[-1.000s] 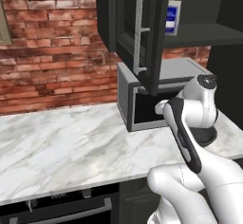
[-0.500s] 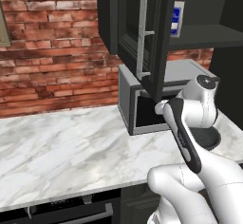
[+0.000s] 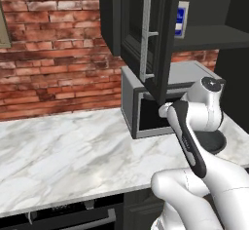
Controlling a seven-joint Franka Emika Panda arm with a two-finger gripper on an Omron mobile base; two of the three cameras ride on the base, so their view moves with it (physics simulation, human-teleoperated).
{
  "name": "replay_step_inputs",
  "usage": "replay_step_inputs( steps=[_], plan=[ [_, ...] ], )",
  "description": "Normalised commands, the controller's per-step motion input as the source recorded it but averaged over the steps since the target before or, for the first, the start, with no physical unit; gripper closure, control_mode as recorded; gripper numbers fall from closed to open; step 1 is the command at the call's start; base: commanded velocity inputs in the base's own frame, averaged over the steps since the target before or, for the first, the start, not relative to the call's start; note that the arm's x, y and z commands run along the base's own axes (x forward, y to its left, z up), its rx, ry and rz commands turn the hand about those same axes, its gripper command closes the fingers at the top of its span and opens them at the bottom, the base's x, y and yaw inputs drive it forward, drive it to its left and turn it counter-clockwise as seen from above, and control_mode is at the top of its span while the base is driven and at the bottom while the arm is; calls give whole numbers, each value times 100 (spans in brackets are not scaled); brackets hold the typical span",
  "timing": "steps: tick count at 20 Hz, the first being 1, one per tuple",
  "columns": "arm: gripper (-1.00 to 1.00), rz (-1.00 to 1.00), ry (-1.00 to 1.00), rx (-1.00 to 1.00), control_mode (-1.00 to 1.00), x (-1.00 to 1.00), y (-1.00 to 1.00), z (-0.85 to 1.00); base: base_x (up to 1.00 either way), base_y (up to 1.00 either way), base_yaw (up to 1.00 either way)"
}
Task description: Pick the egg and butter from the fridge and place them by the bowl for mixing.
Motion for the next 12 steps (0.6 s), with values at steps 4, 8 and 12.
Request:
replay_step_inputs(
  steps=[4,8,12],
  plan=[
    [100,0,0,0,100,0,0,0,-7,0,0],
    [100,0,0,0,100,0,0,0,-16,0,0],
    [100,-1,12,0,-100,-20,-1,-10,0,0,0]
  ],
)
